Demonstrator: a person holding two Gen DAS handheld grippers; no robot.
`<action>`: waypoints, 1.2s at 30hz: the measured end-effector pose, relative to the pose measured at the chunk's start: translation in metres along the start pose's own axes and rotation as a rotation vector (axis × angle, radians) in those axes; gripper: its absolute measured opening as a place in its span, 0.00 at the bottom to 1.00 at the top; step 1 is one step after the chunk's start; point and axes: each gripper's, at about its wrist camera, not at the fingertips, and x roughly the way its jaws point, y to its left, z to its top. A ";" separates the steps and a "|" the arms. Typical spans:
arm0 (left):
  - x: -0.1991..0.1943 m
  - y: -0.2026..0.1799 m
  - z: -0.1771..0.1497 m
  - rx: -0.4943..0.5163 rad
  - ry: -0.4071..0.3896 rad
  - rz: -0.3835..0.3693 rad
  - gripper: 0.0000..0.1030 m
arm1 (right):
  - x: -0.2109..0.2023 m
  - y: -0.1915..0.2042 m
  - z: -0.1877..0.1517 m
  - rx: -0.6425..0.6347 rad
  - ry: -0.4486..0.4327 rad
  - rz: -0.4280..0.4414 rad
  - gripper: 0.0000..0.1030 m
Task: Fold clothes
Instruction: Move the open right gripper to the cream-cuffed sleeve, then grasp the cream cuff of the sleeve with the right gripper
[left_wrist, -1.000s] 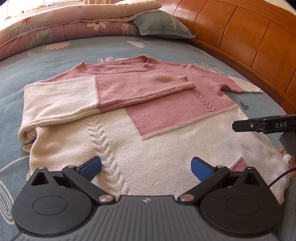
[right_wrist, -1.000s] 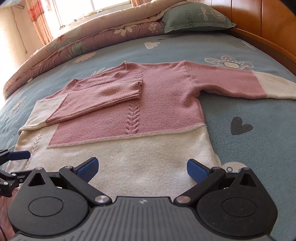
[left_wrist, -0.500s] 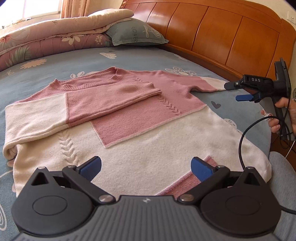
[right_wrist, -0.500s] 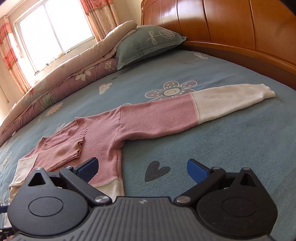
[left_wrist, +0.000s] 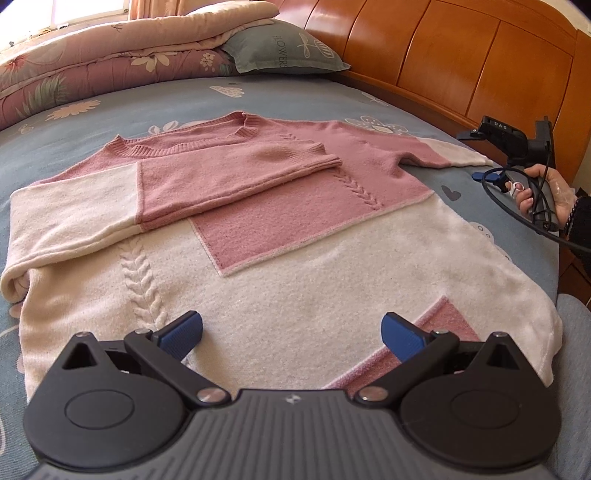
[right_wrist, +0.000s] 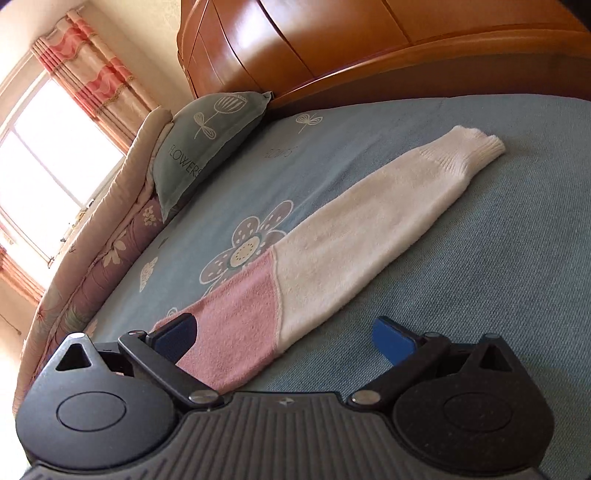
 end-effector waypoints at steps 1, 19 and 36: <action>0.000 0.001 0.000 -0.003 -0.001 -0.002 0.99 | 0.002 -0.003 0.002 0.009 -0.009 0.013 1.00; 0.004 0.003 -0.001 0.010 -0.015 0.019 0.99 | 0.060 -0.001 0.026 -0.114 -0.139 0.008 1.00; -0.002 0.007 0.002 0.001 -0.014 0.011 0.99 | 0.034 0.051 0.032 -0.140 -0.201 0.127 1.00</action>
